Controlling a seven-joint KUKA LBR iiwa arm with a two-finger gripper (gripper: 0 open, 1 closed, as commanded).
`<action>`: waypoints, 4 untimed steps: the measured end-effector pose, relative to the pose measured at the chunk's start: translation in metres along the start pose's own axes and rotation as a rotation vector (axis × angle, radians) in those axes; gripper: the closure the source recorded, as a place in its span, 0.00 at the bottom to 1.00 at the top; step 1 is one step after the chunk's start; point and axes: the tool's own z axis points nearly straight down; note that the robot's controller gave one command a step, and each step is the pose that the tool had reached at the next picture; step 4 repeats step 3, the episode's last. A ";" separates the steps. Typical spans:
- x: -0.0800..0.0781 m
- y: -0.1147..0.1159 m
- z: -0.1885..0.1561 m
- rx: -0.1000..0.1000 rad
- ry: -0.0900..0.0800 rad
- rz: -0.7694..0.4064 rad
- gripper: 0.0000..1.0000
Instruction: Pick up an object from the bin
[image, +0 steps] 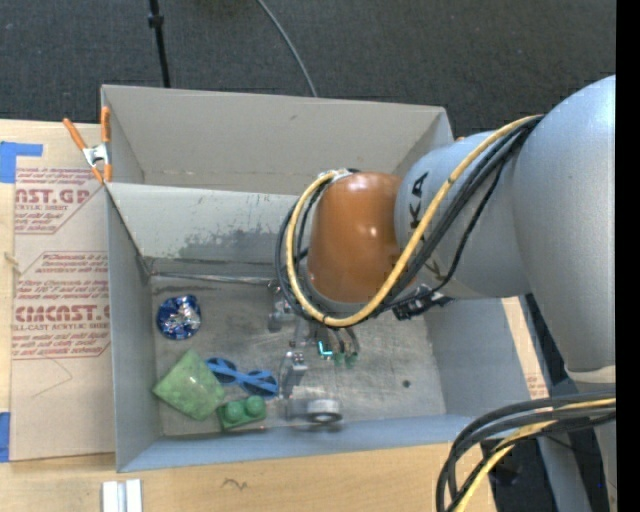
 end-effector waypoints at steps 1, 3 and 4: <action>0.019 0.031 0.058 -0.001 -0.013 0.002 0.00; 0.023 -0.022 -0.109 0.000 -0.017 -0.161 1.00; 0.023 -0.022 -0.109 0.000 -0.017 -0.161 1.00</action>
Offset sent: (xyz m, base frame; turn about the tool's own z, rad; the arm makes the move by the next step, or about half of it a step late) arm -0.0209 0.0293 -0.0572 0.0035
